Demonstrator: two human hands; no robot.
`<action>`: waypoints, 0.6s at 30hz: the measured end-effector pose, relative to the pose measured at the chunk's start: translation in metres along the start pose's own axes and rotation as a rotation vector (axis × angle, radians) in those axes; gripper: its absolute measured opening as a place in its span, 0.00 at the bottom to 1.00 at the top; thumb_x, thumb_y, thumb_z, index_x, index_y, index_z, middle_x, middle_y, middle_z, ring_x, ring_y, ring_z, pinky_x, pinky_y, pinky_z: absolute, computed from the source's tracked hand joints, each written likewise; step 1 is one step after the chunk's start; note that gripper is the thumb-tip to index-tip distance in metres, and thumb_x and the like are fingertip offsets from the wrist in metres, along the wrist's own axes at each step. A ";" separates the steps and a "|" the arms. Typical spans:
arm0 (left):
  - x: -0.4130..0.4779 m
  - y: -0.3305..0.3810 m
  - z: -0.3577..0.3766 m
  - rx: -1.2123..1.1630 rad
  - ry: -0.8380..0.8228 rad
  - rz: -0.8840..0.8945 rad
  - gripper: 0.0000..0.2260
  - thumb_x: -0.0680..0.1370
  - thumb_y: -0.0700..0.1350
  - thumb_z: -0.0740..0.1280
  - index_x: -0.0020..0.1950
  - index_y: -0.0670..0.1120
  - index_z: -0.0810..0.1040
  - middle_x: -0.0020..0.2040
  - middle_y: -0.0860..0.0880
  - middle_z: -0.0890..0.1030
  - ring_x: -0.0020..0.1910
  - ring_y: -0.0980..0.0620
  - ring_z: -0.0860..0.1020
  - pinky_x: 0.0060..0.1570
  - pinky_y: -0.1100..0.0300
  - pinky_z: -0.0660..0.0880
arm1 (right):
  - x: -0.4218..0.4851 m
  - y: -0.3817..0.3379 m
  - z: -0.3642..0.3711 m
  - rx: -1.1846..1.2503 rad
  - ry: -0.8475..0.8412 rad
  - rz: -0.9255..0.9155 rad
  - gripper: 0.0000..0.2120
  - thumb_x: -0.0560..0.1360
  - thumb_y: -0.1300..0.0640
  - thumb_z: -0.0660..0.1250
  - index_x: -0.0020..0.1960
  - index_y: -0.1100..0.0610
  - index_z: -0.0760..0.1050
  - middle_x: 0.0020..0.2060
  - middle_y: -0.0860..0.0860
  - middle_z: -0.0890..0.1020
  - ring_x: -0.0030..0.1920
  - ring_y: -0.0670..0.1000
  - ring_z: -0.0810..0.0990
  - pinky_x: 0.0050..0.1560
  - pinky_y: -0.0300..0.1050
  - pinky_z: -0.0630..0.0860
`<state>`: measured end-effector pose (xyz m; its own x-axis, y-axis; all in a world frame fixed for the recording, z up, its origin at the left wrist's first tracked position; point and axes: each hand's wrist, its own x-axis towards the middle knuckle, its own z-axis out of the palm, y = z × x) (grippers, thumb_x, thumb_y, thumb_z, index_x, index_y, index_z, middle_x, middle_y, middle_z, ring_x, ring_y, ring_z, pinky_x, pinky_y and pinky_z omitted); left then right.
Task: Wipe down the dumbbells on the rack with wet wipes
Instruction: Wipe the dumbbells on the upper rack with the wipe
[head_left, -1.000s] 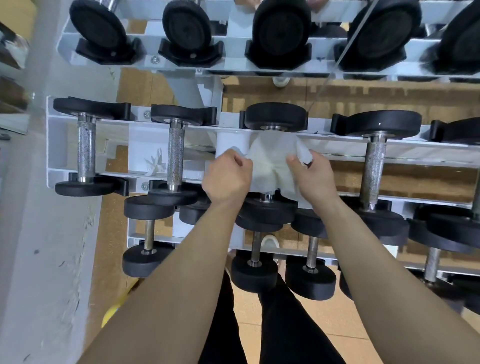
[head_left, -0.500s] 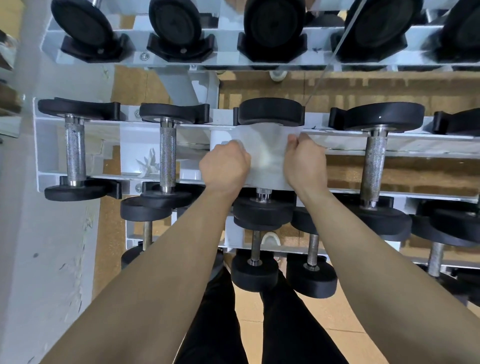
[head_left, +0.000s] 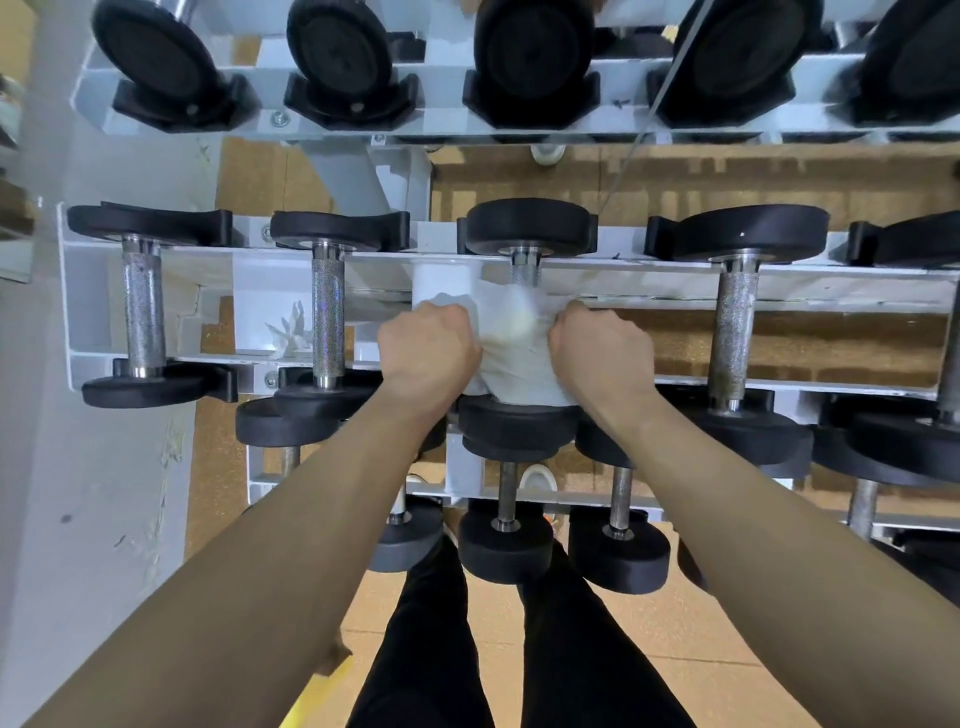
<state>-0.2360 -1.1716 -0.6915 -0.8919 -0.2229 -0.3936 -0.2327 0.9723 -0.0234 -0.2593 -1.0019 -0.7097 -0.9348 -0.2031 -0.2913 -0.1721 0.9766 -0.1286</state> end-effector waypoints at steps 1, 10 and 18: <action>-0.002 0.002 -0.003 -0.052 0.008 -0.013 0.08 0.79 0.44 0.61 0.51 0.46 0.78 0.49 0.44 0.81 0.43 0.42 0.77 0.39 0.57 0.67 | 0.000 0.004 0.000 -0.013 -0.002 0.024 0.07 0.81 0.62 0.60 0.50 0.60 0.76 0.38 0.57 0.84 0.37 0.62 0.84 0.35 0.47 0.73; -0.053 0.010 -0.025 -0.559 0.081 -0.154 0.11 0.79 0.51 0.63 0.39 0.48 0.75 0.33 0.52 0.78 0.36 0.49 0.78 0.31 0.59 0.67 | -0.006 0.017 -0.040 0.473 -0.118 0.207 0.16 0.85 0.58 0.54 0.40 0.57 0.73 0.37 0.54 0.78 0.39 0.55 0.76 0.36 0.44 0.68; -0.093 0.038 -0.056 -1.463 0.021 -0.453 0.13 0.74 0.38 0.67 0.35 0.48 0.66 0.30 0.50 0.67 0.29 0.51 0.67 0.30 0.58 0.71 | -0.063 0.028 -0.082 1.393 -0.210 0.315 0.15 0.84 0.47 0.61 0.59 0.55 0.80 0.56 0.49 0.81 0.55 0.49 0.78 0.58 0.46 0.73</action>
<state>-0.1835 -1.1178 -0.6044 -0.6453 -0.4852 -0.5900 -0.6332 -0.0923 0.7684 -0.2307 -0.9562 -0.6175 -0.7928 -0.1218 -0.5972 0.5808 0.1461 -0.8008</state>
